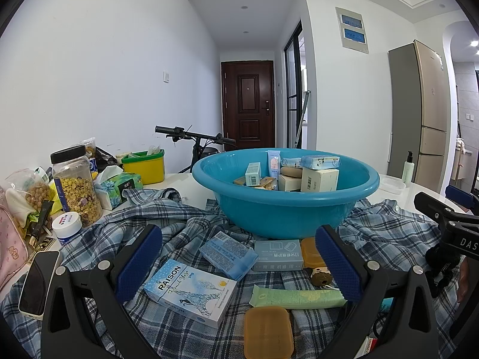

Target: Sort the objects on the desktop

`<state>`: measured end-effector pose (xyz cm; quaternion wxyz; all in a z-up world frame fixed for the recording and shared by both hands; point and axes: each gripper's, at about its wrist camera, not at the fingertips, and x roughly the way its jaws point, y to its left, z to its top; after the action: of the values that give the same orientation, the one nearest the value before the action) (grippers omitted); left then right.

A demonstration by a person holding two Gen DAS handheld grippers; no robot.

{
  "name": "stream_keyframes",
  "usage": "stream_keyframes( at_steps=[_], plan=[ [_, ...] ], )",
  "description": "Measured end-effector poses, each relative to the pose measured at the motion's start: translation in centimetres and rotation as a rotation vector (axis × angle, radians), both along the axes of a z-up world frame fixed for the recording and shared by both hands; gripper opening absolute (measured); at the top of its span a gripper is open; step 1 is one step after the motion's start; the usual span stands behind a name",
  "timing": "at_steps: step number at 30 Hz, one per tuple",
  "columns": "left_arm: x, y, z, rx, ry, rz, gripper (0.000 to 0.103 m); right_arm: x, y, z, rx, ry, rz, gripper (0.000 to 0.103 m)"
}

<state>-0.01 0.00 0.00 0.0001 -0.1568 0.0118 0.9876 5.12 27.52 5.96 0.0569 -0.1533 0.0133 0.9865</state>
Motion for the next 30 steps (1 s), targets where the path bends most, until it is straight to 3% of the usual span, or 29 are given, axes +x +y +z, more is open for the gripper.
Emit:
stream_keyframes(
  at_steps=[30],
  plan=[
    [0.07, 0.03, -0.12, 0.005, -0.009, 0.007, 0.103, 0.08, 0.0, 0.06, -0.001, 0.001, -0.002, 0.103]
  ],
)
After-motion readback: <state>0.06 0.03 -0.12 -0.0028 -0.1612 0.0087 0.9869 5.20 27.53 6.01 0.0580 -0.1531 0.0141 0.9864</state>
